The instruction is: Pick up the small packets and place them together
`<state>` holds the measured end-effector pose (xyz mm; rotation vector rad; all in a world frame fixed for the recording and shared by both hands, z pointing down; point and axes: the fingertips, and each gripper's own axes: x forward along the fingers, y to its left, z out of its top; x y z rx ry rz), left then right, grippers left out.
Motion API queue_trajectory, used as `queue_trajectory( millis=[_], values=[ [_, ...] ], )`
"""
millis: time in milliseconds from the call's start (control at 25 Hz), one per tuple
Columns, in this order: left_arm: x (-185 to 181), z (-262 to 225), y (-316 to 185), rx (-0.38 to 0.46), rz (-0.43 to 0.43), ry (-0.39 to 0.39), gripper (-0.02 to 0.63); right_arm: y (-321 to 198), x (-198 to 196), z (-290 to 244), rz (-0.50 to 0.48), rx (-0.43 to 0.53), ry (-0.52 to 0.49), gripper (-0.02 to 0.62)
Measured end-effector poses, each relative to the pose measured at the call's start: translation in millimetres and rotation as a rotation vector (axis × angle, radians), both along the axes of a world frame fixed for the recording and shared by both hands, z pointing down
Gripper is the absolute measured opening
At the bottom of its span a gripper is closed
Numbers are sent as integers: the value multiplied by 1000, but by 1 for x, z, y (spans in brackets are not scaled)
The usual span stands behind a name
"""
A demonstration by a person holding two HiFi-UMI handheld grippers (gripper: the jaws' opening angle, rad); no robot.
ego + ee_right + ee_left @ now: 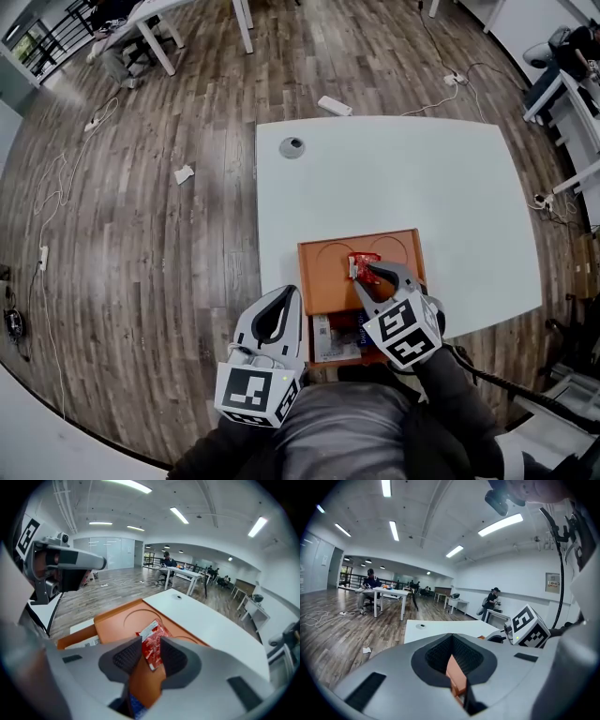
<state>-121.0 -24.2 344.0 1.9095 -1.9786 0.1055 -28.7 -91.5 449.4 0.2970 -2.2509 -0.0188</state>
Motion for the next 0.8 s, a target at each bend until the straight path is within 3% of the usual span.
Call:
queue_trajectory(
  millis=[120,520,800],
  values=[
    [-2,-2,2,5,8,2,2,3,0,-3,15,-13,-15,174],
    [12,-15,18,51,81,1,2,13,22,-39,147,93,-101,183],
    [35,-6,28,23,156,23,2,52,44,-22,147,28,-78,181]
  ],
)
